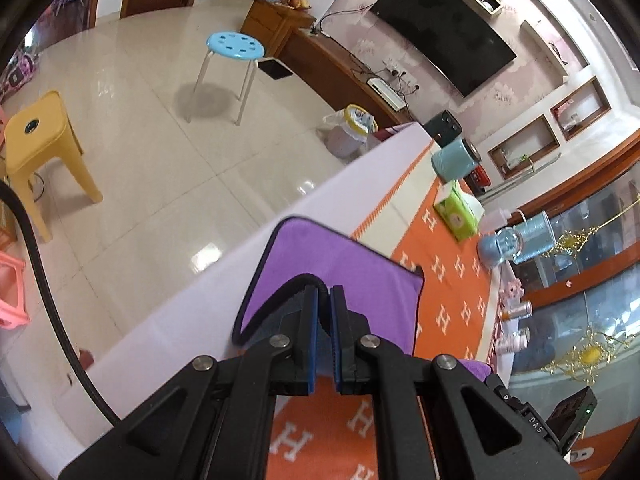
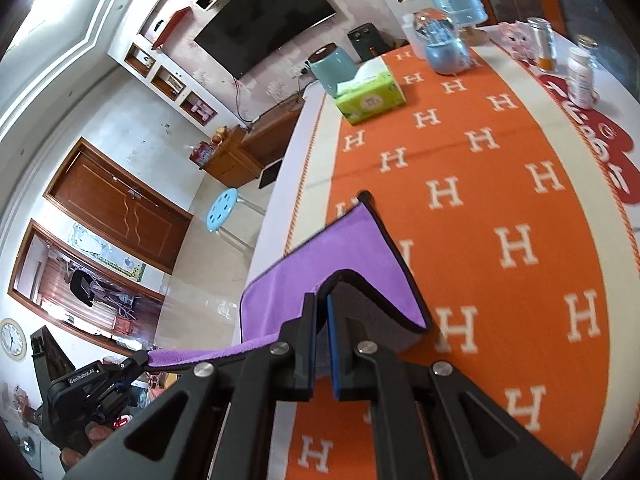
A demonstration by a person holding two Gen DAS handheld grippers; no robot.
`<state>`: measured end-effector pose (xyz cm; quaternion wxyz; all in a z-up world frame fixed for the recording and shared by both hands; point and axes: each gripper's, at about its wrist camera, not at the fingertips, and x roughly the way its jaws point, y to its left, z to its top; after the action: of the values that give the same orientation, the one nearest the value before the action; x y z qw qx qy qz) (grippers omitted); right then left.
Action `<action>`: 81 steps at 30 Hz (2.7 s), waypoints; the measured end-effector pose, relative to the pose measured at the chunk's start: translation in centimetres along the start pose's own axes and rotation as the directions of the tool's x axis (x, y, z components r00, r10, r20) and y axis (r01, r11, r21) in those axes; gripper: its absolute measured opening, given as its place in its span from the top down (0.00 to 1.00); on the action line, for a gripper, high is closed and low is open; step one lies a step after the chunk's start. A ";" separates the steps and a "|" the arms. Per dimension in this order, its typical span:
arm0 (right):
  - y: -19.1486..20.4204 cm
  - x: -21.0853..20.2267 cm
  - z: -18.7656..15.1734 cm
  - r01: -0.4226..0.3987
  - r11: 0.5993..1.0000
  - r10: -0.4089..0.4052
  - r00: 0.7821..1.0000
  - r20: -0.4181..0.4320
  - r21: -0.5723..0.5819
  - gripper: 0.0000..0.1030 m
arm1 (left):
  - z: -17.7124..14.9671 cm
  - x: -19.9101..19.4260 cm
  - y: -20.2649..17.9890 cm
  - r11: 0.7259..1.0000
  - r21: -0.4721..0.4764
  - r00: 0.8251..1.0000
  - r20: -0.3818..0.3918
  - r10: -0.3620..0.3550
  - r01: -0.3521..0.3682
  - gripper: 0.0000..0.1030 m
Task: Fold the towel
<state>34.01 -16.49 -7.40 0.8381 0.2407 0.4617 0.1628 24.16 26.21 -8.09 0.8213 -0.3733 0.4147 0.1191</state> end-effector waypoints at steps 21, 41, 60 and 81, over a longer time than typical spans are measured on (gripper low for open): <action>-0.5 11.2 5.2 0.023 0.996 -0.015 0.996 0.085 -0.091 0.95 | 5.8 12.4 -1.9 0.986 0.160 0.998 0.055 0.041 -0.049 0.95; -1.6 11.2 5.7 0.043 0.998 -0.039 0.995 0.093 -0.049 0.81 | 5.3 11.9 0.4 0.990 0.103 0.995 0.039 0.091 -0.095 0.76; -0.5 -0.8 3.3 -0.006 1.000 0.009 0.981 0.194 -0.019 0.38 | -0.5 -0.1 -2.2 0.975 0.211 0.995 0.081 0.055 -0.071 0.47; -2.7 -15.6 -8.7 0.092 0.990 -0.067 0.972 0.225 -0.104 0.09 | -14.6 -13.8 -3.9 0.914 0.406 0.991 0.126 -0.037 -0.018 0.20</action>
<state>18.57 -24.24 -2.02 0.9024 0.1903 0.3650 0.1272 8.82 14.70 -0.91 0.9069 -0.1881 0.3736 0.0509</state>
